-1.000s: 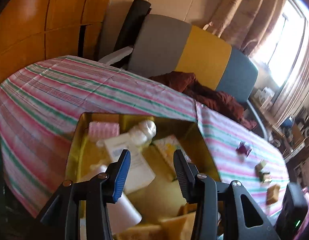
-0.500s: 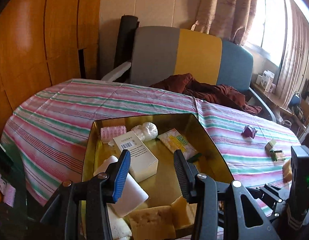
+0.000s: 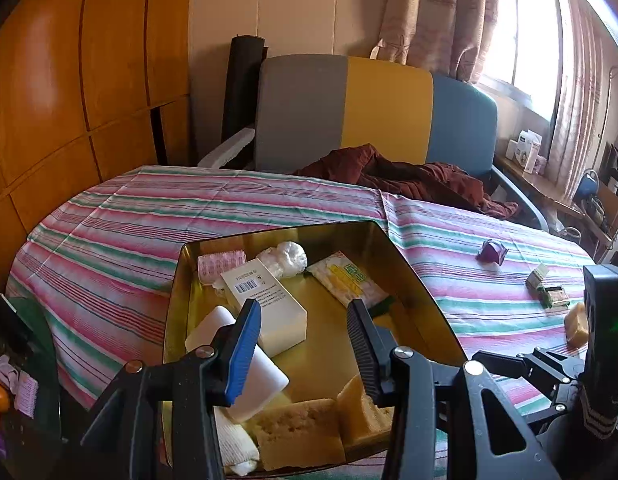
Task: Organize objects
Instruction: 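Move both tools from the tray back toward the items on the cloth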
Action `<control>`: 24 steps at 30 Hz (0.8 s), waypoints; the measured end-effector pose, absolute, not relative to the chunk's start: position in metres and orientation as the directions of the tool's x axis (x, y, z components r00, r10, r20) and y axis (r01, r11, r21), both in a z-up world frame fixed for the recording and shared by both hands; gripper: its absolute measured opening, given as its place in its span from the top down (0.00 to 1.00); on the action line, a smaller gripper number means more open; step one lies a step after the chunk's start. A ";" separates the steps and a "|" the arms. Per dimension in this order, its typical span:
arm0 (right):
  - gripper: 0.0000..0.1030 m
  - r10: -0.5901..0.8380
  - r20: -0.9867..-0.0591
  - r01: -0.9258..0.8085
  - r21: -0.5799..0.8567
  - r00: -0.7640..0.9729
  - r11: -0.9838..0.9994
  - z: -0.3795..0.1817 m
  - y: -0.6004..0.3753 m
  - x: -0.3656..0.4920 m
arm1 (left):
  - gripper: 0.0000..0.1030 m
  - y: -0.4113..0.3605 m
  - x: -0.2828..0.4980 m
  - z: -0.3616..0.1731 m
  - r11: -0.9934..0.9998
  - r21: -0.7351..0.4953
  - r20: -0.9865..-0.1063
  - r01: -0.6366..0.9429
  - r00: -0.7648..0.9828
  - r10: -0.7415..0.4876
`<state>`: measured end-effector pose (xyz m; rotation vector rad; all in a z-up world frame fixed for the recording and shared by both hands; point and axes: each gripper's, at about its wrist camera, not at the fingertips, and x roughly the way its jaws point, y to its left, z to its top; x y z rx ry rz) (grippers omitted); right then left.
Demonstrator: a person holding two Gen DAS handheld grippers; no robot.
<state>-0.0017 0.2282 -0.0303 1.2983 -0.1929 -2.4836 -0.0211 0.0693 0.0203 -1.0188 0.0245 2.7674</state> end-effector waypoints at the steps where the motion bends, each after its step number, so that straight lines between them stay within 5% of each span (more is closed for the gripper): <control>1: 0.17 -0.350 -0.772 0.225 0.270 -0.531 -0.936 -0.030 0.229 -0.002 | 0.56 0.070 -0.021 0.020 -0.981 -0.049 -0.645 -0.186 -0.744 0.173; 24: 0.15 -0.331 -0.762 0.143 0.305 -0.556 -0.942 -0.032 0.256 -0.004 | 0.56 0.085 -0.016 0.020 -0.972 -0.039 -0.661 -0.233 -0.724 0.200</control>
